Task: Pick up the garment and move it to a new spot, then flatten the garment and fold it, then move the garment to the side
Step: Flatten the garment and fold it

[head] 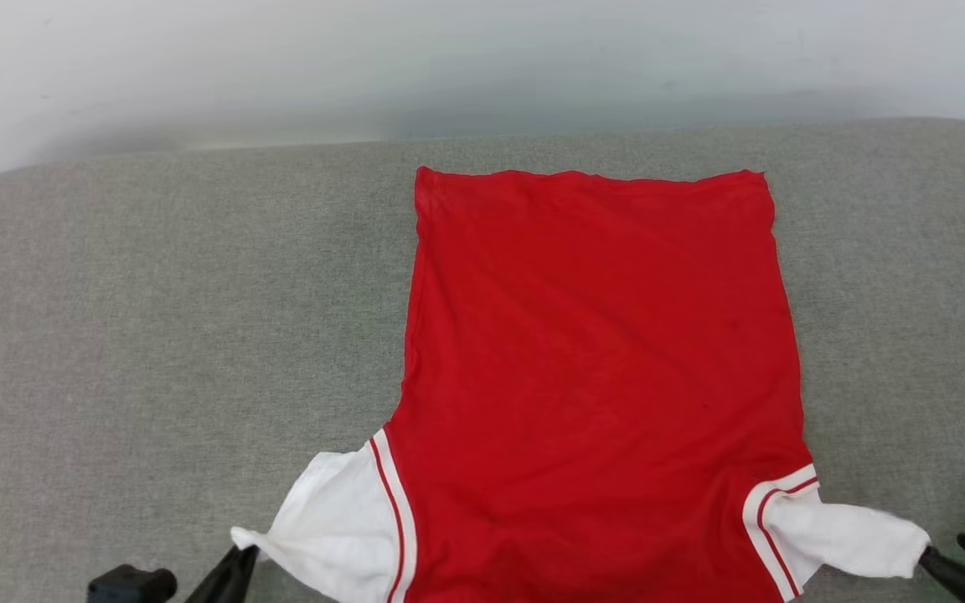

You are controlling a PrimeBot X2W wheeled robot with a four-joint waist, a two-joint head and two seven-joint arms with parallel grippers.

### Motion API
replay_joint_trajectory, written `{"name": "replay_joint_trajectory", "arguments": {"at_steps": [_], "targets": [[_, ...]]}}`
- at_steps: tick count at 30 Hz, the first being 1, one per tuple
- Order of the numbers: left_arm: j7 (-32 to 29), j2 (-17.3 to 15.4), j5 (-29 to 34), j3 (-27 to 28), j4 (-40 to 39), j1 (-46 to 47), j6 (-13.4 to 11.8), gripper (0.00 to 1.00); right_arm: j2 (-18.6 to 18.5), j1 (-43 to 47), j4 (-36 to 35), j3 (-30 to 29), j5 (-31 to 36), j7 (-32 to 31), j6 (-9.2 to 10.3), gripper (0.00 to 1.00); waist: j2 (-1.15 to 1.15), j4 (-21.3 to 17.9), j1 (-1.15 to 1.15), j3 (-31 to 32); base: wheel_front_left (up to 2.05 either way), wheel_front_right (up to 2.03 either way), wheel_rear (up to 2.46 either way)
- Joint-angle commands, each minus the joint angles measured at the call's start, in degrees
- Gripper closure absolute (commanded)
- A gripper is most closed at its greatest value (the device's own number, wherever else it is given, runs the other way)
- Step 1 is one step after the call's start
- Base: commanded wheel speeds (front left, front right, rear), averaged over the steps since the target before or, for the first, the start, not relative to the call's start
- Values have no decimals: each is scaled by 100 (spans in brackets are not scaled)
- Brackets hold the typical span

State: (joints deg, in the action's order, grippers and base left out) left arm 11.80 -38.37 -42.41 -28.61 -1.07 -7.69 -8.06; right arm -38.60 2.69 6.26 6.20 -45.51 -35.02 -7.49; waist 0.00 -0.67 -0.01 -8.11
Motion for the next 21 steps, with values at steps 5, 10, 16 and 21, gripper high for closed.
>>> {"name": "replay_joint_trajectory", "arguments": {"at_steps": [5, 10, 16, 21], "targets": [[-24, 54, 258, -198, -263, 206, 34, 100, -14, -185, -539, -631, -269, -622, 1, 0, 0, 181, 1, -180, 0, 0, 0], [-169, 72, 449, -340, -724, 468, 16, 100, 169, -794, -1124, -1365, -313, -1245, 1, 0, 0, 525, 1, -551, 0, 0, 0], [-403, 33, 699, -465, -1424, 742, -47, 100, 554, -2139, -1229, -1990, 2, -2393, 1, 0, 0, 980, 1, -1184, 0, 0, 0], [-639, 43, 950, -609, -1874, 1039, -35, 100, 583, -3279, -916, -2111, 744, -3300, 1, 0, 0, 1385, 1, -1811, 0, 0, 0]]}}
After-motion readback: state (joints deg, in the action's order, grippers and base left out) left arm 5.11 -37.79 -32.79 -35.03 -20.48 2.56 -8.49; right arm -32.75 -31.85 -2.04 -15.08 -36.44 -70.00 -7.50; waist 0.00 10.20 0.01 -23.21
